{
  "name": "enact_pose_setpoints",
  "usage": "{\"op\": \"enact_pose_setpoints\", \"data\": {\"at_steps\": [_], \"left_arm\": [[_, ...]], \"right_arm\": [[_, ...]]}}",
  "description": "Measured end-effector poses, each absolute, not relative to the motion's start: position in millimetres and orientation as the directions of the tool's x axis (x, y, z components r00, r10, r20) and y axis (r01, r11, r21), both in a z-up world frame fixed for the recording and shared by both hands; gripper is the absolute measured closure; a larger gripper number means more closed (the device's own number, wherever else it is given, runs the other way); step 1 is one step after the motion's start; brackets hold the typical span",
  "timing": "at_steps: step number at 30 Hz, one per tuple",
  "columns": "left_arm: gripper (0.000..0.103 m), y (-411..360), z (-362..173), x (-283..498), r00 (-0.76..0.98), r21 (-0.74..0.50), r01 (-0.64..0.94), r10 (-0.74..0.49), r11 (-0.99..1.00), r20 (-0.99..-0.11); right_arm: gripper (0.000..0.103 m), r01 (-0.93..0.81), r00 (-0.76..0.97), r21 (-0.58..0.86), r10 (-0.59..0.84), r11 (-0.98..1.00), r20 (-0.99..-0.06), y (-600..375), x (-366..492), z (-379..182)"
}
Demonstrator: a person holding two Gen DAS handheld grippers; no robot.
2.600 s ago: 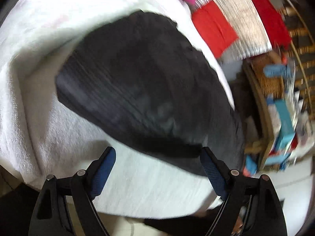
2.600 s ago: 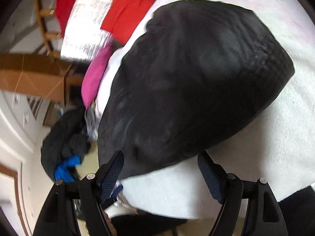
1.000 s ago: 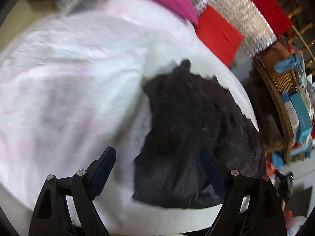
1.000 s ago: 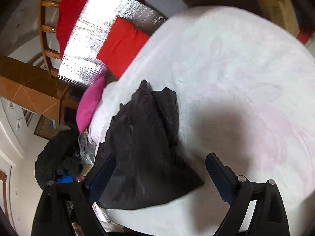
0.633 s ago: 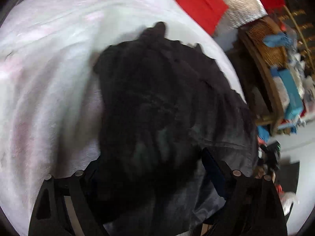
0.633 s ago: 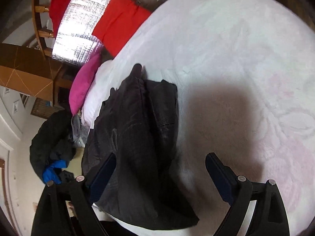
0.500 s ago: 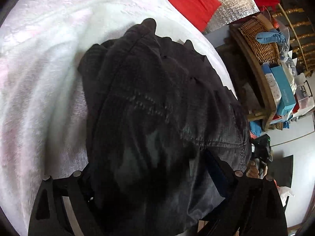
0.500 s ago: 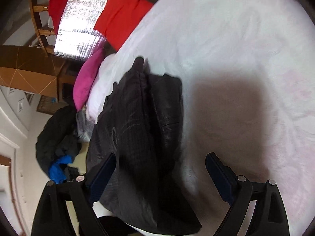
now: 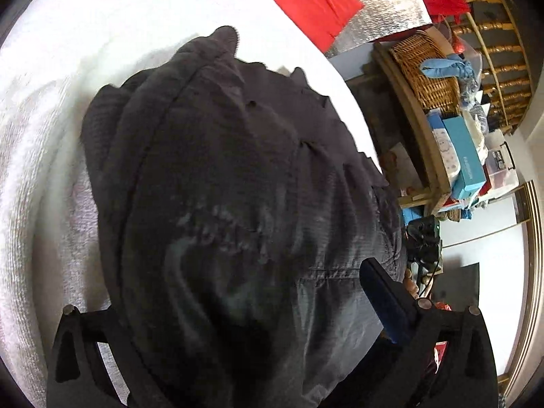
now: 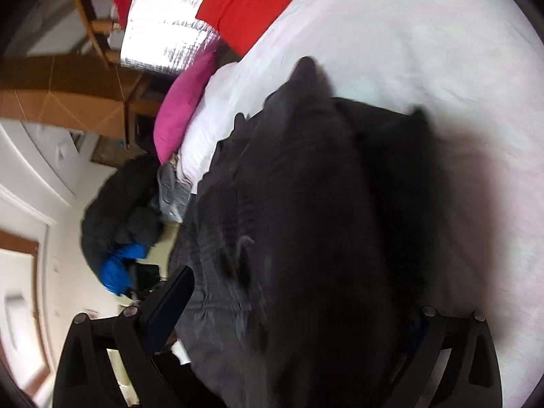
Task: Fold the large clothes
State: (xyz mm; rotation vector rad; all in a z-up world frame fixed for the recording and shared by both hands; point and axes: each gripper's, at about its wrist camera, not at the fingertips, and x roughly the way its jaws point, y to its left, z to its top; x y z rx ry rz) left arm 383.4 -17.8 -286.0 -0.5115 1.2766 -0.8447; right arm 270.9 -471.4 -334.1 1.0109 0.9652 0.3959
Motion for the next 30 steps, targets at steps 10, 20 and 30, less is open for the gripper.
{"op": "enact_pose_setpoints", "data": {"at_steps": [10, 20, 30], "left_arm": [[0.042, -23, -267, 375, 0.144, -0.729, 0.300, -0.785, 0.615, -0.603], [0.070, -22, -228, 369, 0.273, -0.715, 0.341, -0.792, 0.611, -0.547], [0.066, 3, -250, 388, 0.316, -0.680, 0.197, -0.703, 0.706, -0.638]], "right_arm": [[0.034, 0.226, 0.598, 0.800, 0.569, 0.556, -0.564, -459, 273, -328], [0.058, 0.185, 0.681, 0.792, 0.505, 0.582, -0.530, -453, 266, -293], [0.062, 0.233, 0.705, 0.777, 0.449, 0.584, -0.549, -457, 278, -303]]}}
